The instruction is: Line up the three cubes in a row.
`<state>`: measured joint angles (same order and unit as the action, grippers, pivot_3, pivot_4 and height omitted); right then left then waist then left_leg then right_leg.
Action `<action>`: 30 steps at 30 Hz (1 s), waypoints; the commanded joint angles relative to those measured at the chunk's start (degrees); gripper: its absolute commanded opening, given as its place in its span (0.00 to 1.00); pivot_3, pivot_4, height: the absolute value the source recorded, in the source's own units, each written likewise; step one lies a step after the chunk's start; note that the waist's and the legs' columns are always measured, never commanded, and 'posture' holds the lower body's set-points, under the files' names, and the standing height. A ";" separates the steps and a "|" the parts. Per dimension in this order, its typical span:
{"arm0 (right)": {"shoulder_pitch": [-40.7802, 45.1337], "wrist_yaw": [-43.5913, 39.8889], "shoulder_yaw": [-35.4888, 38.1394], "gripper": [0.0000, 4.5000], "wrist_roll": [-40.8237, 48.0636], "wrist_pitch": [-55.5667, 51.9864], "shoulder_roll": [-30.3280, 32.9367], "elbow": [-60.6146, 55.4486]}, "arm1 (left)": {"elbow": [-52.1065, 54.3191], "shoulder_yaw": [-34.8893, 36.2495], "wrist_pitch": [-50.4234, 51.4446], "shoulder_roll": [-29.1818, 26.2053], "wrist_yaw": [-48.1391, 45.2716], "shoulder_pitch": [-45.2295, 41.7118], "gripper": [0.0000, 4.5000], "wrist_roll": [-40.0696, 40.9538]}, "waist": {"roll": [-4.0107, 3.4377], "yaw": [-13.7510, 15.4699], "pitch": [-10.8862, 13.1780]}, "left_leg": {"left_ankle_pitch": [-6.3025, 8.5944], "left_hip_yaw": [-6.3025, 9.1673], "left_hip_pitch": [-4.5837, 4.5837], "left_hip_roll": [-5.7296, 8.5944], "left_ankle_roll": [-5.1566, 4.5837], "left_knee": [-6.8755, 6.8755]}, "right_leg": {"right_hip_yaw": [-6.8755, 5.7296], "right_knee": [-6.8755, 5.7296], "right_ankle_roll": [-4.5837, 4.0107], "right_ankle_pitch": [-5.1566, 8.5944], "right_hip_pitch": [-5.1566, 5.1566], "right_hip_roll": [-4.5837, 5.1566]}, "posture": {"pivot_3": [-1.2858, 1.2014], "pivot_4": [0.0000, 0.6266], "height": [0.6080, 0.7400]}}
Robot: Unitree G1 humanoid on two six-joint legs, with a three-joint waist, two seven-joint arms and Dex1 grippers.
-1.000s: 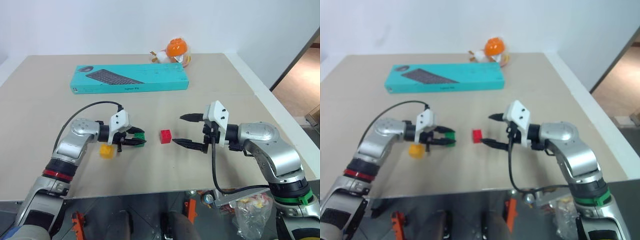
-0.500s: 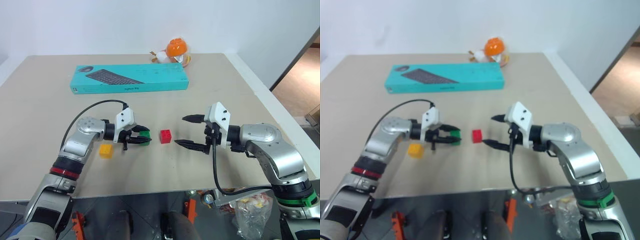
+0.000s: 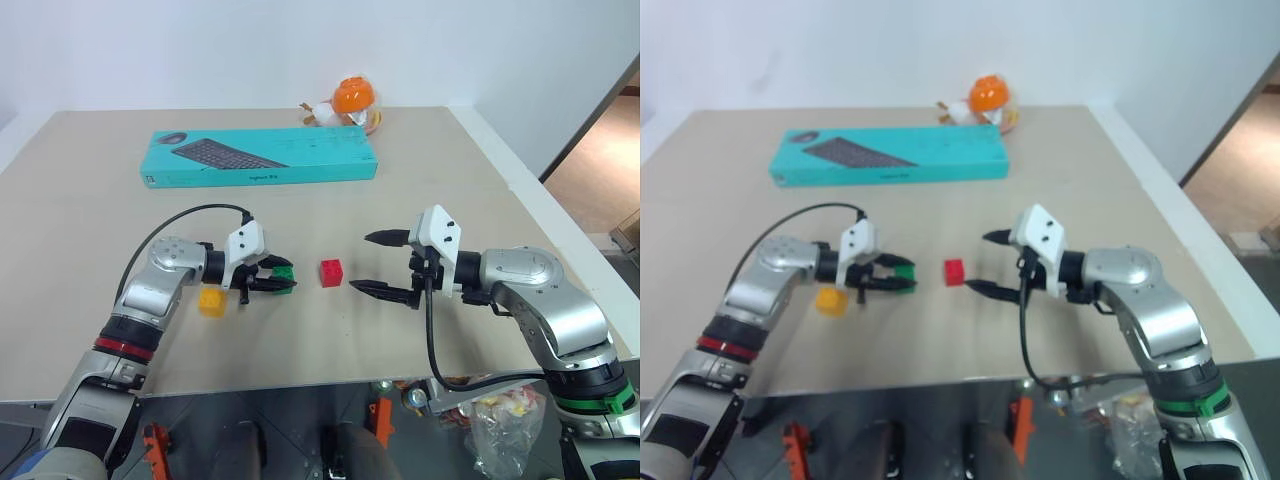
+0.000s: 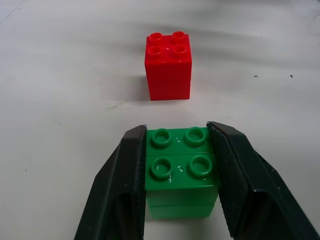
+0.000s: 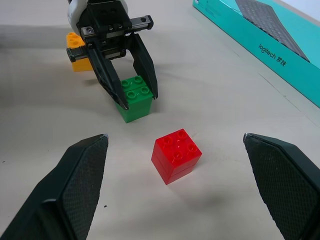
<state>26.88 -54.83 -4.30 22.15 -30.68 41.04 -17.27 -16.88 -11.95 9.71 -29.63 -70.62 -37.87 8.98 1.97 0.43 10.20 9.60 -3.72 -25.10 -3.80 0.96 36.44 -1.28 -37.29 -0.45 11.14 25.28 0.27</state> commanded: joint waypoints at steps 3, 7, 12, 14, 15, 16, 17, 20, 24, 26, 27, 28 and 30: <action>0.56 -0.04 0.87 1.00 -0.25 1.29 0.41 -0.91 | 0.28 -0.33 -0.29 -0.75 -0.59 -1.21 0.82 -0.39 | 0.00 0.00 0.00 | 0.00 0.01 -0.02 0.00 0.00 0.00 | -0.01 0.00 0.00 0.00 0.00 0.00 | 0.52 0.24 1.00; 0.54 -0.08 0.75 1.00 -0.44 1.49 0.47 -0.65 | 1.48 0.05 -0.49 -1.72 -1.37 -1.56 1.00 -0.10 | 0.00 0.00 0.00 | 0.00 0.00 -0.02 0.00 0.00 0.00 | 0.00 0.00 0.00 0.00 0.01 0.01 | 0.52 0.24 1.00; 0.73 -0.69 0.46 1.00 -0.91 1.89 0.67 -0.02 | 5.94 2.39 2.30 -4.75 -3.30 -1.40 1.00 2.81 | 0.00 -0.03 0.00 | 0.00 0.01 -0.02 -0.01 0.00 0.00 | -0.01 0.00 -0.01 0.00 0.01 0.00 | 0.52 0.24 1.00; 0.91 -0.95 0.37 1.00 -1.08 2.10 0.72 0.35 | 7.85 3.34 3.83 -6.12 -3.92 -0.98 1.00 4.27 | 0.00 -0.04 0.00 | 0.00 0.00 -0.01 -0.01 0.00 0.00 | 0.02 0.00 0.00 0.00 0.01 0.00 | 0.52 0.24 1.00; 1.03 -1.24 0.39 1.00 -1.19 2.29 0.84 0.68 | 9.56 4.62 6.02 -6.93 -3.69 -0.62 1.00 5.81 | 0.00 -0.04 0.00 | 0.00 0.00 -0.01 -0.01 0.00 -0.01 | 0.00 0.00 -0.01 0.00 0.02 0.00 | 0.52 0.24 1.00; 1.18 -1.59 0.42 1.00 -1.30 2.48 0.96 1.04 | 11.46 6.31 8.64 -7.78 -3.00 -0.20 1.00 7.53 | 0.00 -0.03 0.00 | 0.00 0.01 -0.01 -0.01 0.00 -0.01 | 0.00 0.00 -0.01 0.01 0.01 0.00 | 0.52 0.24 1.00; 1.32 -1.90 0.43 1.00 -1.42 2.66 1.04 1.37 | 13.22 7.90 11.12 -8.55 -2.23 0.26 1.00 9.14 | 0.00 -0.03 0.01 | 0.00 0.01 -0.02 -0.01 0.00 -0.01 | -0.01 0.00 -0.01 0.01 0.01 0.00 | 0.52 0.24 1.00; 1.37 -2.81 0.54 1.00 -1.68 3.25 1.45 2.10 | 19.54 14.31 18.78 -9.27 3.86 3.29 1.00 13.93 | -0.01 -0.11 0.01 | 0.00 -0.01 -0.01 -0.01 0.00 -0.01 | 0.02 0.00 0.00 0.01 0.01 0.01 | 0.52 0.24 1.00; 1.04 -3.92 0.92 1.00 -1.74 4.15 2.00 2.99 | 29.56 22.70 24.92 -6.94 15.95 10.70 1.00 17.44 | -0.01 -0.17 0.01 | 0.00 0.00 0.02 -0.03 0.00 -0.02 | 0.04 0.00 0.02 0.01 0.01 0.02 | 0.52 0.24 1.00; 0.91 -4.58 0.75 1.00 -1.92 4.75 2.27 3.56 | 35.58 26.97 26.43 -3.75 23.67 15.98 1.00 18.24 | 0.00 -0.17 0.01 | 0.00 -0.01 0.03 -0.03 0.01 -0.03 | 0.04 0.00 0.02 0.02 0.00 0.02 | 0.52 0.24 1.00; 0.91 -4.92 0.60 1.00 -2.01 5.03 2.34 3.86 | 38.92 28.78 26.95 -1.60 27.72 19.13 1.00 18.31 | 0.00 -0.14 0.01 | 0.00 -0.03 0.06 -0.02 0.01 -0.03 | 0.08 0.00 0.03 0.01 -0.02 0.04 | 0.52 0.24 1.00; 0.97 -5.21 0.43 1.00 -2.07 5.28 2.37 4.14 | 41.90 29.85 26.73 0.18 30.70 22.13 1.00 18.06 | 0.01 -0.13 0.01 | 0.00 -0.02 0.04 -0.02 0.01 -0.01 | 0.07 0.00 0.03 0.01 -0.02 0.04 | 0.52 0.24 1.00; 1.47 -5.94 -0.23 1.00 -2.33 5.72 2.23 4.94 | 48.12 30.84 25.20 5.00 36.84 29.76 1.00 16.48 | 0.02 -0.13 0.01 | 0.00 -0.03 0.07 -0.02 0.01 -0.01 | 0.10 0.00 0.05 0.00 -0.04 0.06 | 0.52 0.24 1.00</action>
<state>27.39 -59.98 -4.67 19.84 -26.21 42.86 -11.90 24.85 16.60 36.36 -26.53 -39.01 -11.06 26.44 1.99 0.30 10.21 9.61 -3.77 -25.01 -3.79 0.97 36.43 -1.04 -37.29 -0.40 11.14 25.22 0.35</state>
